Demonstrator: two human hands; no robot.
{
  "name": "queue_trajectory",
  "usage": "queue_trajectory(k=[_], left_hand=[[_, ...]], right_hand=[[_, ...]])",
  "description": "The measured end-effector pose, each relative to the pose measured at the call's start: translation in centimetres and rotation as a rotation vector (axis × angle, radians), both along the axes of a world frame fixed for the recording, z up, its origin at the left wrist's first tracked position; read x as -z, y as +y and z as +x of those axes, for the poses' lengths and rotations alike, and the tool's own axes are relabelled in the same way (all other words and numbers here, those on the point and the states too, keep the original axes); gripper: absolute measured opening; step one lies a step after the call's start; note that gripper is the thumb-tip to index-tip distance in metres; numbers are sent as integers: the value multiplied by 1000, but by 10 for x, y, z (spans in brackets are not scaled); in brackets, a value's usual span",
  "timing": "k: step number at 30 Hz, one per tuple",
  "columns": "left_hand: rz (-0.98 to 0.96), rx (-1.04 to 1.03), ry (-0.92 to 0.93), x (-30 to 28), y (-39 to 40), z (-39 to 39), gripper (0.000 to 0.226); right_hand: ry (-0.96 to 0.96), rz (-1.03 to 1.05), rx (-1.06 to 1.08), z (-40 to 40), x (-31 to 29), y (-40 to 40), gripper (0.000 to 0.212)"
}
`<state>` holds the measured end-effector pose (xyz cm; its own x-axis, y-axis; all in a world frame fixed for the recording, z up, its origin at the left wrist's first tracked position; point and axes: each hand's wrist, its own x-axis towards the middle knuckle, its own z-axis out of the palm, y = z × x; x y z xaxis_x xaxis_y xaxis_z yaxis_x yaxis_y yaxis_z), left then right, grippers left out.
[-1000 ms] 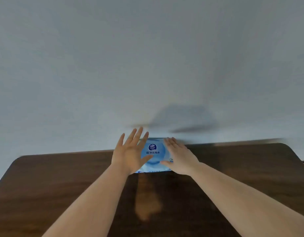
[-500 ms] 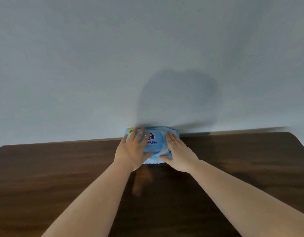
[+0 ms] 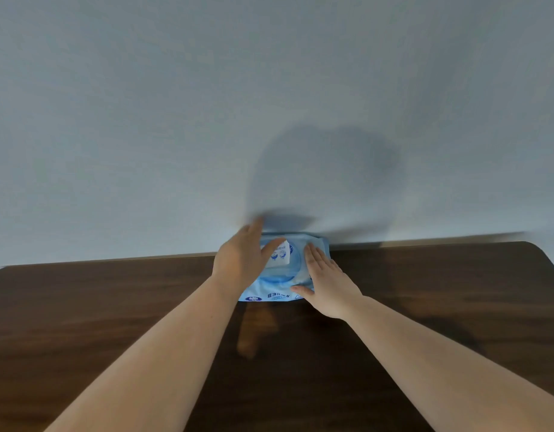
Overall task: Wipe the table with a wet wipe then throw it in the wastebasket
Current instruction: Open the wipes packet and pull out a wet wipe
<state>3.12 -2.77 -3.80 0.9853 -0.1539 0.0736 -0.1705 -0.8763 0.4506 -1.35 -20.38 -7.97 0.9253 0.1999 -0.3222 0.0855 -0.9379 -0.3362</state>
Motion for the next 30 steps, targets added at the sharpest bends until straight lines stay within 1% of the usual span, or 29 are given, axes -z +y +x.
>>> queue_trajectory(k=[2, 4, 6, 8, 10, 11, 12, 13, 15, 16, 19, 21, 24, 27, 30], left_hand=[[-57, -150, -64, -6, -2, 3, 52], [-4, -236, 7, -8, -2, 2, 44], [60, -191, 61, -6, -4, -4, 42], [40, -74, 86, -4, -8, -11, 41], [32, 31, 116, 1, -12, -16, 61], [33, 45, 108, 4, -12, -18, 66], [43, 38, 87, 7, -13, -19, 63], [49, 23, 68, 7, -13, -20, 51], [24, -26, 26, 5, -10, -19, 17], [-18, -57, 21, 4, -7, -18, 14], [-151, -119, 49, 2, 10, -16, 30], [-189, -173, 90, 2, 22, -15, 32], [-190, -207, 123, 5, 35, -15, 36], [-163, -195, 133, 7, 42, -18, 38], [-160, -187, 136, 10, 46, -18, 35]], right_hand=[[0, -1, 5, 0, -2, 1, 89], [0, -8, 3, 0, -5, 1, 89], [-3, -17, -4, -1, -6, 1, 88], [-4, -19, -8, -1, -7, 1, 87], [11, -15, -8, -1, -8, 0, 86], [19, -12, -10, 0, -10, 0, 84], [22, -12, -17, 0, -12, 0, 82], [16, -15, -27, 0, -15, -1, 79], [-26, -3, -36, 2, -21, -1, 68], [-58, 14, -30, 2, -24, -1, 62], [-181, 22, -22, 7, -27, 6, 49], [-236, 0, -35, 11, -25, 15, 43], [-272, 6, -33, 17, -23, 29, 37], [-253, 31, 4, 23, -21, 40, 35], [-262, 32, 37, 29, -20, 43, 27]])
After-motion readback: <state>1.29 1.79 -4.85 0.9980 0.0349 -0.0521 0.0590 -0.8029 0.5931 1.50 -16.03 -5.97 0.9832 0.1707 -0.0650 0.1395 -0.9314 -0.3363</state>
